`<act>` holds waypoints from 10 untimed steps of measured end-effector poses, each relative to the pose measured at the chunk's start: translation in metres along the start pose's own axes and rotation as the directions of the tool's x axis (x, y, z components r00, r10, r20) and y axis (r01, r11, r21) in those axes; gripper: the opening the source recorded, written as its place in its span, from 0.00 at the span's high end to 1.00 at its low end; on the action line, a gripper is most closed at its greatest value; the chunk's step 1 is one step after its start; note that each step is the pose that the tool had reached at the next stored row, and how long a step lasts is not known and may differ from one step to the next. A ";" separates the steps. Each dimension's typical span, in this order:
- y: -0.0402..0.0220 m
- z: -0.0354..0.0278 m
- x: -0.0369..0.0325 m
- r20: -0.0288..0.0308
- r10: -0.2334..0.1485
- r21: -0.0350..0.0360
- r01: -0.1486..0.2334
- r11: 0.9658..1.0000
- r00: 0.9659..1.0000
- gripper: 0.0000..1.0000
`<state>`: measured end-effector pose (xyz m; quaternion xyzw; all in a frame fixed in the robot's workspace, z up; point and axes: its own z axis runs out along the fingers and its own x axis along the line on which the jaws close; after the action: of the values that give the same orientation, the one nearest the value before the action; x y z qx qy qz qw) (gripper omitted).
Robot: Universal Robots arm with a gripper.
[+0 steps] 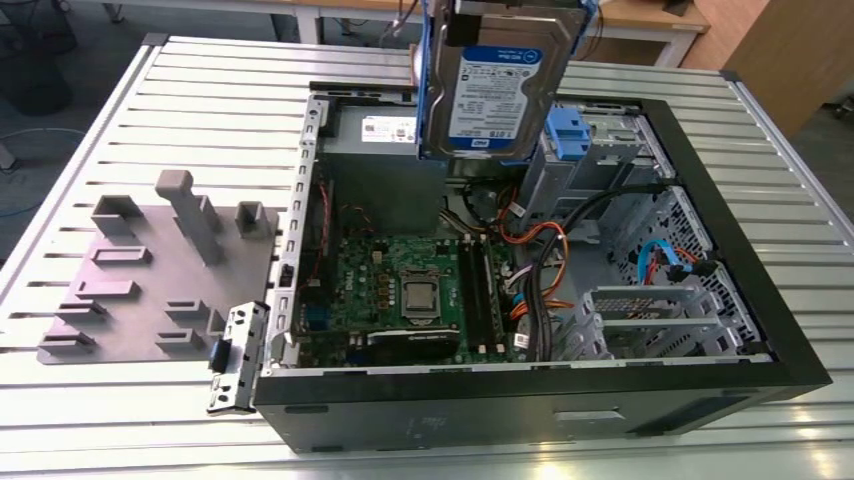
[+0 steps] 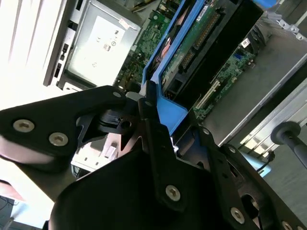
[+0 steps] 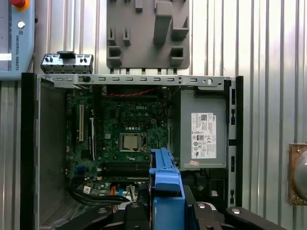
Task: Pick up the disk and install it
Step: 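Pick up the disk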
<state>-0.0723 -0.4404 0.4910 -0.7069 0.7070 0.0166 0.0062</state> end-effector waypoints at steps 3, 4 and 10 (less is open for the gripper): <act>0.0000 -0.0003 0.0081 0.000 0.000 0.000 0.000 1.000 1.000 0.64; 0.0000 -0.0003 0.0109 0.000 0.000 0.000 0.000 1.000 1.000 0.64; 0.0000 -0.0009 0.0284 0.000 0.000 0.000 0.000 1.000 1.000 0.64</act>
<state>-0.0723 -0.4688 0.4910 -0.7069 0.7071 0.0166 0.0062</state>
